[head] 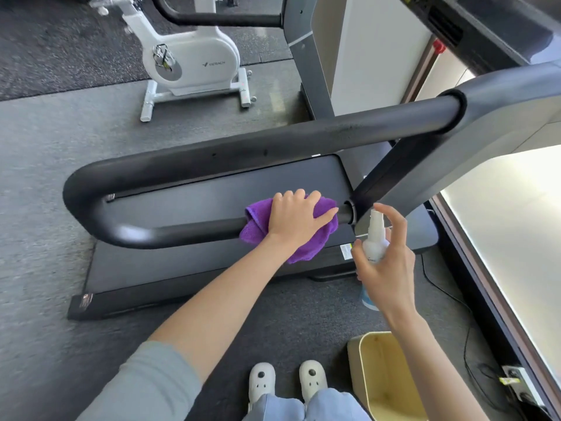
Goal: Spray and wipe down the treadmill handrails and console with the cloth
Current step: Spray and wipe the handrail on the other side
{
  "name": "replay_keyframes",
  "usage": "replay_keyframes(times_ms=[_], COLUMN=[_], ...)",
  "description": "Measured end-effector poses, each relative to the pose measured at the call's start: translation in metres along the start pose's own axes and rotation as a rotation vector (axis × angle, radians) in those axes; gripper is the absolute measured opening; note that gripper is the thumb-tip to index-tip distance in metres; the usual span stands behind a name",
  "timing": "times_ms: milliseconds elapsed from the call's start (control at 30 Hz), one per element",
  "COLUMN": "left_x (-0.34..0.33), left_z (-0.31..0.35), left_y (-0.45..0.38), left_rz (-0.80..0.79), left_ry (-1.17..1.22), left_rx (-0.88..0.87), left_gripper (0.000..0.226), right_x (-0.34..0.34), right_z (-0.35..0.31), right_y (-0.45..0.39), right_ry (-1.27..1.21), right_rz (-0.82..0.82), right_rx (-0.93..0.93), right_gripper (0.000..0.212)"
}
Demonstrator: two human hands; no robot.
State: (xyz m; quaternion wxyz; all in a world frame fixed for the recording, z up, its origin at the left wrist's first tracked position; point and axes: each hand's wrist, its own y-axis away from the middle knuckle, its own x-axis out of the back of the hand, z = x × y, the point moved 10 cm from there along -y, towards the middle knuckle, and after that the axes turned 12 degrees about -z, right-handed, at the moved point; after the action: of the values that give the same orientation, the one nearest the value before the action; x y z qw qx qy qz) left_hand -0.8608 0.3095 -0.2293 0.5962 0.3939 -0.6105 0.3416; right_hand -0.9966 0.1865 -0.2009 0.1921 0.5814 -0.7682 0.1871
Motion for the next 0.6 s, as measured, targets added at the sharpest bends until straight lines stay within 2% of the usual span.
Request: replay_keyframes(times_ms=[133, 267, 367, 600], left_x=[0.005, 0.007, 0.005, 0.002], left_z=[-0.059, -0.104, -0.094, -0.021], left_y=[0.037, 0.075, 0.068, 0.01], left_rz=[0.022, 0.102, 0.129, 0.053], left_ry=[0.051, 0.0, -0.057, -0.015], left_rx=[-0.039, -0.017, 0.01, -0.007], left_gripper=[0.071, 0.077, 0.08, 0.075], right_x=[0.002, -0.001, 0.001, 0.018], right_z=[-0.002, 0.004, 0.007, 0.022], right_y=[-0.008, -0.01, -0.007, 0.002], right_ry=[-0.018, -0.054, -0.047, -0.064], right_rz=[0.048, 0.061, 0.071, 0.105], right_rx=[0.023, 0.003, 0.005, 0.003], right_gripper=[0.067, 0.067, 0.067, 0.065])
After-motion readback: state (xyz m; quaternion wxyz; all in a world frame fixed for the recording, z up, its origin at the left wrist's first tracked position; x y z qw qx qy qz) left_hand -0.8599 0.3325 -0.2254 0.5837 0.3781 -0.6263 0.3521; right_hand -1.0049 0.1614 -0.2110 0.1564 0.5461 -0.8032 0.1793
